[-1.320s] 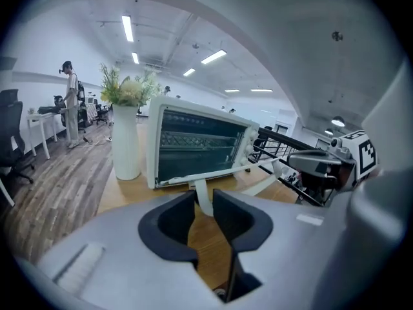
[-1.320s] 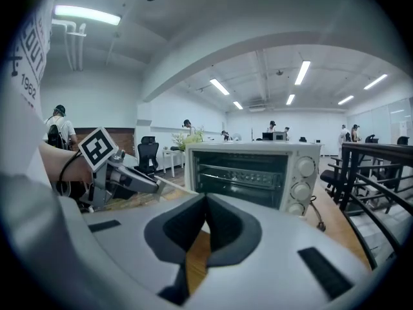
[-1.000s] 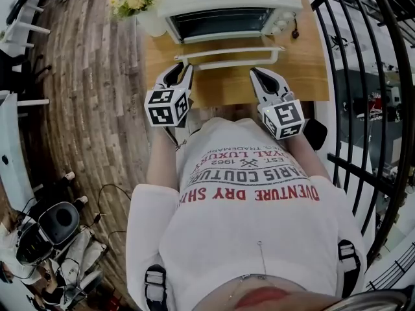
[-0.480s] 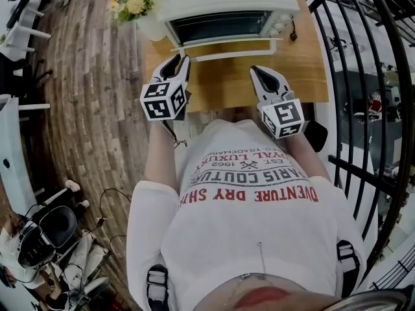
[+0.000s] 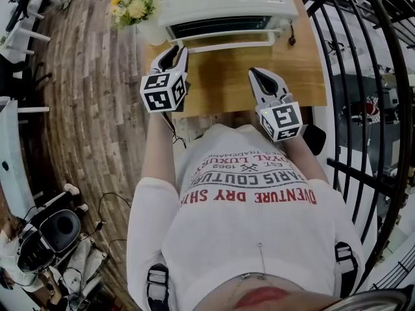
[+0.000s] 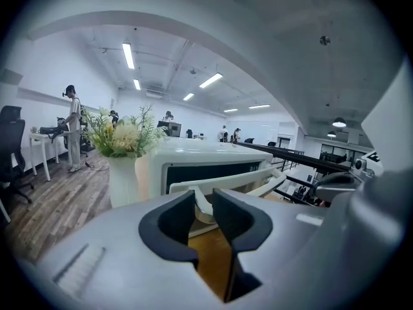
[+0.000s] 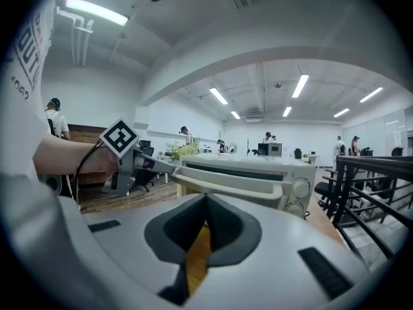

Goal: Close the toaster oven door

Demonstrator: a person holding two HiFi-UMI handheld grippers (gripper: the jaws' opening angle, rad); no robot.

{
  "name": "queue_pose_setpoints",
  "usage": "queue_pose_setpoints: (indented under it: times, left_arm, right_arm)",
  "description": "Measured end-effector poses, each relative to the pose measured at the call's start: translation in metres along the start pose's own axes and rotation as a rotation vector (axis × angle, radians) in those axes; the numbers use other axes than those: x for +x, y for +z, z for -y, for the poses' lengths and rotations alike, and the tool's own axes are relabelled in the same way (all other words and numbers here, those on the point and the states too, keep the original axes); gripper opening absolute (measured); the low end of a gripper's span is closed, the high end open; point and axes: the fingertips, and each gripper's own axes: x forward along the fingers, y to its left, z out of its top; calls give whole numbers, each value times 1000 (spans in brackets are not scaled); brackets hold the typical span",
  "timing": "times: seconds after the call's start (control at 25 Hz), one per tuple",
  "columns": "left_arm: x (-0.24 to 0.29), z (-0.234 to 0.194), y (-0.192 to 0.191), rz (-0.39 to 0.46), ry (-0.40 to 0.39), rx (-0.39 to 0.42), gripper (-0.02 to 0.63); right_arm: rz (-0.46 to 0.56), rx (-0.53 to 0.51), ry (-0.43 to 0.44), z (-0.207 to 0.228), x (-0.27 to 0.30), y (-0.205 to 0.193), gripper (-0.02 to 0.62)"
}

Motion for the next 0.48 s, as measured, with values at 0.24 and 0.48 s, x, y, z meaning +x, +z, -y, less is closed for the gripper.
queue_pose_setpoints:
  times: [0.24, 0.48]
  left_arm:
    - [9, -6, 12, 14, -1, 14, 95]
    - [17, -13, 20, 38, 2, -8, 95]
  right_arm:
    - [12, 0, -21, 6, 0, 4, 6]
    - [22, 7, -33, 9, 3, 6, 5]
